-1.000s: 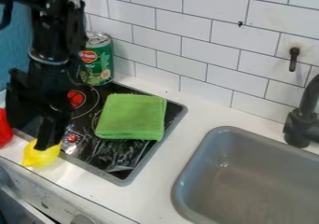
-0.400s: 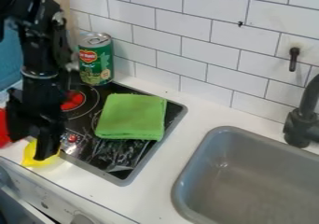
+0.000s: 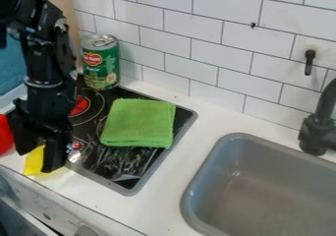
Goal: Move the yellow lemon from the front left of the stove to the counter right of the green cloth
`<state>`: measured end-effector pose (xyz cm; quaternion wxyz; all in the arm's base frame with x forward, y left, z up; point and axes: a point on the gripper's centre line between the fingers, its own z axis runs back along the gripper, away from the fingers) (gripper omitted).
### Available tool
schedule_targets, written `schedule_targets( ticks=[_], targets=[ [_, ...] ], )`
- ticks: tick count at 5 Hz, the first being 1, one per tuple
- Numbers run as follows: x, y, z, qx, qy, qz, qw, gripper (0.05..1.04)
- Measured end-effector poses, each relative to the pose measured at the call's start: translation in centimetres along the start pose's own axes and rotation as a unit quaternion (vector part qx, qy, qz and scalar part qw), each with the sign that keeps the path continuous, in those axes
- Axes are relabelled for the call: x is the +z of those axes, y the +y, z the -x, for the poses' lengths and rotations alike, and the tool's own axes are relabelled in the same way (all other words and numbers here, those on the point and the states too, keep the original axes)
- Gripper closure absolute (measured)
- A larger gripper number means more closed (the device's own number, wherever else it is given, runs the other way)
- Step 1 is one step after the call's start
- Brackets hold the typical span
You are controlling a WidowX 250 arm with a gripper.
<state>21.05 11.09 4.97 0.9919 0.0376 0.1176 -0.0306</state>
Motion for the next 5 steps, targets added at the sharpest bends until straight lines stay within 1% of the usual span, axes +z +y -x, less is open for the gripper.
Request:
schedule_targets(
  ticks=[1, 2, 3, 4, 5],
  targets=[
    [-0.7, 0.3, -0.4, 0.000, 0.010, 0.005, 0.9999, 0.084],
    [-1.1, 0.7, -1.0, -0.001, 0.020, 0.004, 0.9998, 0.121],
    [-1.3, 0.7, -1.0, -0.002, 0.022, 0.004, 0.9998, 0.280],
    [-0.3, 0.5, -1.3, 0.013, -0.005, 0.006, 0.9999, 0.281],
    [3.3, -1.1, -2.4, 0.016, -0.076, 0.008, 0.9969, 0.281]
  ],
)
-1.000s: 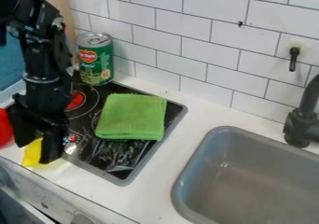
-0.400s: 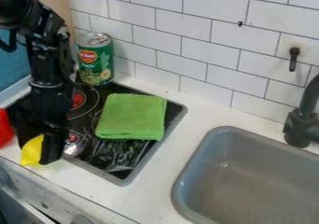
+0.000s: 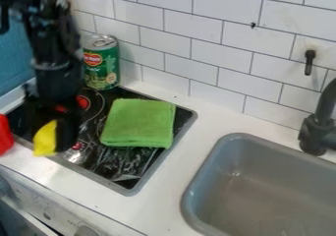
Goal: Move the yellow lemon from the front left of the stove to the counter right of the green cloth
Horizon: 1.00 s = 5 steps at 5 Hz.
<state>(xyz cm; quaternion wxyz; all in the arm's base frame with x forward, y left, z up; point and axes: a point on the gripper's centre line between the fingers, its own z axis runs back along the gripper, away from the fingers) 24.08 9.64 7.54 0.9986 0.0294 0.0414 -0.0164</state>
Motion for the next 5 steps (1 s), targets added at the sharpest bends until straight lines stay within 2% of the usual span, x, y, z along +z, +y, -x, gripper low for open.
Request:
schedule_targets(
  ticks=[1, 2, 3, 4, 5],
  targets=[
    [2.8, -3.0, -3.2, -0.022, -0.057, 0.009, 0.9981, 0.281],
    [3.4, -5.9, -5.4, -0.026, -0.053, 0.055, 0.9967, 0.281],
    [1.6, -9.3, -7.2, -0.041, -0.026, 0.104, 0.9934, 0.281],
    [0.1, -10.8, -9.5, -0.036, -0.030, 0.124, 0.9912, 0.281],
    [-0.2, -11.2, -11.6, -0.018, -0.036, 0.121, 0.9918, 0.281]
  ],
)
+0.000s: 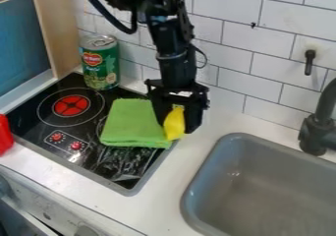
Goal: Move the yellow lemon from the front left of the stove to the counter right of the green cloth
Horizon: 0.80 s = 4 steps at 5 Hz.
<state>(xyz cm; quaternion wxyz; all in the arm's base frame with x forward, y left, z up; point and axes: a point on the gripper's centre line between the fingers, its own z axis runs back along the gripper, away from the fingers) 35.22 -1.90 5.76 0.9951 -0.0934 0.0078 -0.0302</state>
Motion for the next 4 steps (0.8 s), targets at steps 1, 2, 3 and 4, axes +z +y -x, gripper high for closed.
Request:
schedule_targets(
  ticks=[1, 2, 3, 4],
  targets=[
    [-0.1, -0.5, -1.3, 0.007, 0.018, -0.022, 0.9996, 0.281],
    [-0.3, -1.2, -2.0, 0.011, 0.030, -0.031, 0.9990, 0.281],
    [-1.0, -1.6, -2.6, 0.016, 0.038, -0.028, 0.9988, 0.281],
    [-1.7, -1.4, -2.9, 0.027, 0.036, -0.033, 0.9984, 0.281]
  ],
)
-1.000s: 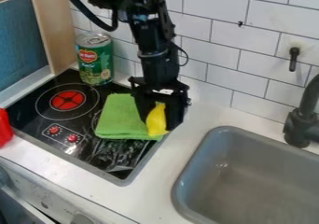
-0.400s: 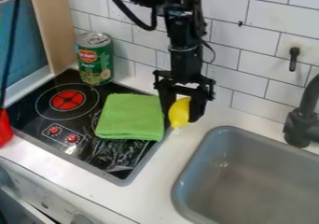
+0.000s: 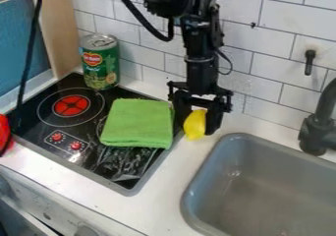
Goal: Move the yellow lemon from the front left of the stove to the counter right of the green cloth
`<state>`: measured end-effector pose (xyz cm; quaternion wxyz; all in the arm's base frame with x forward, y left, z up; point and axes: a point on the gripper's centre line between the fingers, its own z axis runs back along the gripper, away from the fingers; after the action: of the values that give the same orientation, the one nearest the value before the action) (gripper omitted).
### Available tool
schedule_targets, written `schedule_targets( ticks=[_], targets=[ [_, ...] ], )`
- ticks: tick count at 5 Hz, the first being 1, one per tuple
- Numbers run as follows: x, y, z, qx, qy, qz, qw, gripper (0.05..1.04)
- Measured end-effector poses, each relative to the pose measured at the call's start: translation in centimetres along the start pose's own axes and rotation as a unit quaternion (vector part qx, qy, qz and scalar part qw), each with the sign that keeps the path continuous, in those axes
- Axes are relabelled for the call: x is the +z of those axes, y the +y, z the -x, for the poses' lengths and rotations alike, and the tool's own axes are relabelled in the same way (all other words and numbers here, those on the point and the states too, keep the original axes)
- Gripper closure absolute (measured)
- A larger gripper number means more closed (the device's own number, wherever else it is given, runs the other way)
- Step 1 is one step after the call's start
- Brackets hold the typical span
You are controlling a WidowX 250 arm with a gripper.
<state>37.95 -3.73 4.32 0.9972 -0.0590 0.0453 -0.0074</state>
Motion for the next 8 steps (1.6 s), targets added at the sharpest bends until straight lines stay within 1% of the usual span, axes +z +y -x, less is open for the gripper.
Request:
schedule_targets(
  ticks=[1, 2, 3, 4, 5, 6, 7, 8],
  targets=[
    [-0.1, -0.2, -0.4, 0.008, -0.015, -0.035, 0.9993, 0.281],
    [-0.2, -0.3, -0.6, 0.011, -0.022, -0.044, 0.9987, 0.238],
    [-0.8, -0.3, -0.1, 0.022, -0.016, -0.050, 0.9984, 0.062],
    [0.8, -0.3, 0.8, 0.028, -0.031, -0.077, 0.9961, 0.073],
    [3.5, 0.0, 2.0, 0.040, -0.064, -0.088, 0.9933, 0.074],
    [6.2, 0.1, 4.3, 0.044, -0.094, -0.090, 0.9905, 0.074],
    [8.5, 1.9, 9.2, 0.042, -0.077, -0.122, 0.9887, 0.074],
    [8.1, 7.0, 13.7, 0.046, -0.032, -0.127, 0.9904, 0.074]
  ],
)
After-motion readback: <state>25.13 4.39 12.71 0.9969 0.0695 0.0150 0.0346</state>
